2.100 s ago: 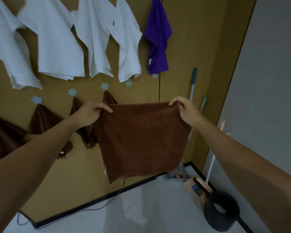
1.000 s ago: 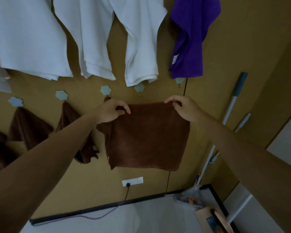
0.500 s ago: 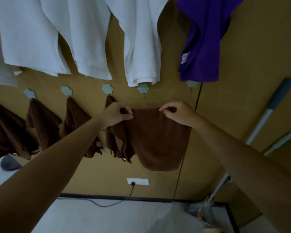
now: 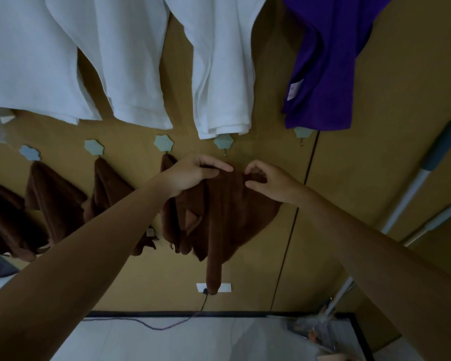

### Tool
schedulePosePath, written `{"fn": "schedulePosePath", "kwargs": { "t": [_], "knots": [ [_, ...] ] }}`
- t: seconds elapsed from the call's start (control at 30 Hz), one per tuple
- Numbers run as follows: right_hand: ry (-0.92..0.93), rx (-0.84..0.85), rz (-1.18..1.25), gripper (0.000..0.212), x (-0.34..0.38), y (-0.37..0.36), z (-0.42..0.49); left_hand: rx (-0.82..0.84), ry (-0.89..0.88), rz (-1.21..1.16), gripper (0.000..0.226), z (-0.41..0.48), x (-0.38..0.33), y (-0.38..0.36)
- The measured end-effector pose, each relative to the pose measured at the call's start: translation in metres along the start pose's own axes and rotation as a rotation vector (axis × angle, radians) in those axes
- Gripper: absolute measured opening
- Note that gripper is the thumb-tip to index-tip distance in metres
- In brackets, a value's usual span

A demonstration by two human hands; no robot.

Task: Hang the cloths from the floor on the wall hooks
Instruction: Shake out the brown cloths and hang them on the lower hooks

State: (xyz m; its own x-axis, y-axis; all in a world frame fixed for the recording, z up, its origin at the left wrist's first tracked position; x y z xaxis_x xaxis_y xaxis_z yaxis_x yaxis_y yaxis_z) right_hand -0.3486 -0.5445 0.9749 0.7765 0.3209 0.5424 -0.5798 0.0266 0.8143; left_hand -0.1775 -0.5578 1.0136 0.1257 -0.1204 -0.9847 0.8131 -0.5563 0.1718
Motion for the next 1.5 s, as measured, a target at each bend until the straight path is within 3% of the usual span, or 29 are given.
{"fn": "schedulePosePath", "kwargs": {
  "t": [0.23, 0.4, 0.5, 0.67, 0.93, 1.2, 1.4, 1.5],
  "knots": [
    [-0.019, -0.083, 0.265, 0.020, 0.012, -0.016, 0.008, -0.052, -0.046, -0.078, 0.030, 0.002, -0.007, 0.016],
    [-0.057, -0.180, 0.277, 0.020, 0.015, -0.014, 0.017, -0.127, -0.008, 0.217, 0.023, 0.006, 0.013, 0.035],
    [-0.082, -0.213, 0.277, 0.019, 0.012, -0.016, 0.024, -0.109, -0.007, 0.233, 0.018, 0.012, 0.024, 0.028],
    [-0.007, -0.232, 0.106, 0.011, 0.012, -0.008, 0.028, -0.193, -0.103, 0.340, 0.030, 0.025, 0.031, 0.032],
    [0.093, -0.145, -0.085, 0.030, 0.004, -0.013, 0.035, -0.348, -0.350, 0.597, 0.043, 0.036, 0.024, 0.037],
    [0.147, -0.530, -0.315, 0.033, 0.010, -0.003, 0.051, -0.312, -0.572, 1.013, 0.049, 0.041, 0.014, 0.026],
    [0.151, -0.629, -0.488, 0.039, 0.008, -0.015, 0.063, -0.381, -0.452, 1.181, 0.053, 0.048, 0.028, 0.015],
    [0.150, -0.654, -0.552, 0.044, 0.004, -0.022, 0.064, -0.410, -0.435, 1.115, 0.053, 0.053, 0.037, 0.014]
  ]
}}
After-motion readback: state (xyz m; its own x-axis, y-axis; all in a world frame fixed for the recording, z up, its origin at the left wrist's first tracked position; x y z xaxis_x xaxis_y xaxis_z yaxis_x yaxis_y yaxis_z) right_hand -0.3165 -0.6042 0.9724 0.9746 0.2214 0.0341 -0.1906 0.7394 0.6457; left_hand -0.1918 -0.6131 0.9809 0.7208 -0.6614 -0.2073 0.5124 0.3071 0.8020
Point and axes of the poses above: each hand's wrist, its own z-axis towards the middle knuckle, its own y-axis out of the back of the hand, x = y × z, the point moved 8 cm from there along z, towards the middle knuckle, and after that the axes turned 14 degrees about -z, right-handed, at the moved point
